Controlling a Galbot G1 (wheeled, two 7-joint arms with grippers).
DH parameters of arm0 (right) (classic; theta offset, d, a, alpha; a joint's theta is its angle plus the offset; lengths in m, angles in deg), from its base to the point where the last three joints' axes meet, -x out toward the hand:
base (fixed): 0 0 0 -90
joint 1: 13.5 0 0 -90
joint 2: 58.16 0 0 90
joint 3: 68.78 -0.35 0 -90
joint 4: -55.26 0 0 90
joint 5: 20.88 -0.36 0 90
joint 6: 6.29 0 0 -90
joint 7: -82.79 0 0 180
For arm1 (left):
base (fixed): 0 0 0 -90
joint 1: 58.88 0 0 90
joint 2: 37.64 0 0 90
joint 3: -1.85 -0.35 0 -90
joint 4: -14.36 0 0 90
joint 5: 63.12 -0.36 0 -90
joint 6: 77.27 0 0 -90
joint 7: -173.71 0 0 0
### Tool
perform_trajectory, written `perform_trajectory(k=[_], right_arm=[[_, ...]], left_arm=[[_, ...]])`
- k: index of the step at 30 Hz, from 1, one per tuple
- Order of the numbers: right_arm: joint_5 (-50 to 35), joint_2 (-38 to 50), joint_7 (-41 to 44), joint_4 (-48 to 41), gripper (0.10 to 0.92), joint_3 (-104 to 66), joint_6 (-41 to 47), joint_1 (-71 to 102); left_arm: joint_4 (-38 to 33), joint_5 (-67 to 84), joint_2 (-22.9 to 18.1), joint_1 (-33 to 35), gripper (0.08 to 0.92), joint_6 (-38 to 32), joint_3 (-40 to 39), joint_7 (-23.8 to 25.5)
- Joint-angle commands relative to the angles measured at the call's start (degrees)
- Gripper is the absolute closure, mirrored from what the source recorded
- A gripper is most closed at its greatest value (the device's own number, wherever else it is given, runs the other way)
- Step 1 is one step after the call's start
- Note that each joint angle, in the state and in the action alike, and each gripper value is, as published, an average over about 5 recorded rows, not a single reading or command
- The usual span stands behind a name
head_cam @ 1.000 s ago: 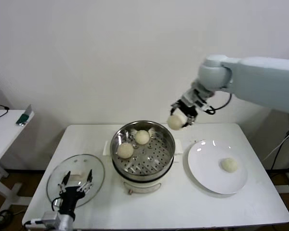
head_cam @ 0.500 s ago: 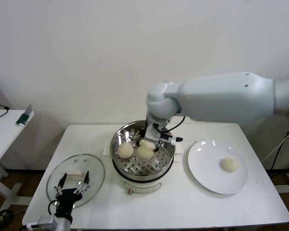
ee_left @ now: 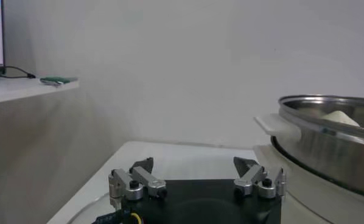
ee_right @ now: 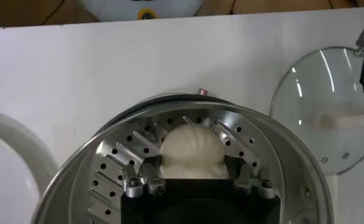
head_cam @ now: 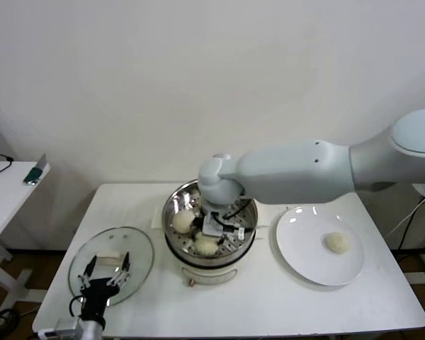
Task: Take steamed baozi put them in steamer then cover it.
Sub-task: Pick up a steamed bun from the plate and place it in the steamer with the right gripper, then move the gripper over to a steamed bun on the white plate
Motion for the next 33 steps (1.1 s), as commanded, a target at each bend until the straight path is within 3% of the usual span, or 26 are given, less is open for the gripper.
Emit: perform_trajectory(k=[1,7,13,17,24,33], right_arm=[[1.83,-0.83,-1.2,-2.08,0.225,-0.51,-0.55,2.29],[-6.31,3.66,1.91,-2.93,0.203,-1.95,-0.96,-3.08],[-24.31,15.42,11.58,-5.79,0.202,5.03,0.18,-16.15],[-30.59,24.34,13.61,-9.0,0.203,13.19,3.03,-22.16],[-26.92,40.53,9.21,-11.25,0.203,19.98,11.13,-18.07],[-13.25,49.19,5.47,-14.43,0.203,2.41,16.98,6.95]], left_arm=[[-0.07,0.02,0.01,0.21,0.177,0.0,0.0,0.0],[0.09,-0.08,-0.01,0.01,0.177,-0.01,0.02,-0.03],[0.18,-0.35,0.03,-0.11,0.177,-0.03,-0.19,-0.04],[0.28,-0.33,0.25,-0.09,0.177,-0.08,-0.26,-0.03],[0.42,-0.16,0.57,-0.46,0.177,-0.07,-0.53,0.01],[0.79,-0.07,0.68,-0.97,0.177,0.11,-0.98,0.16]])
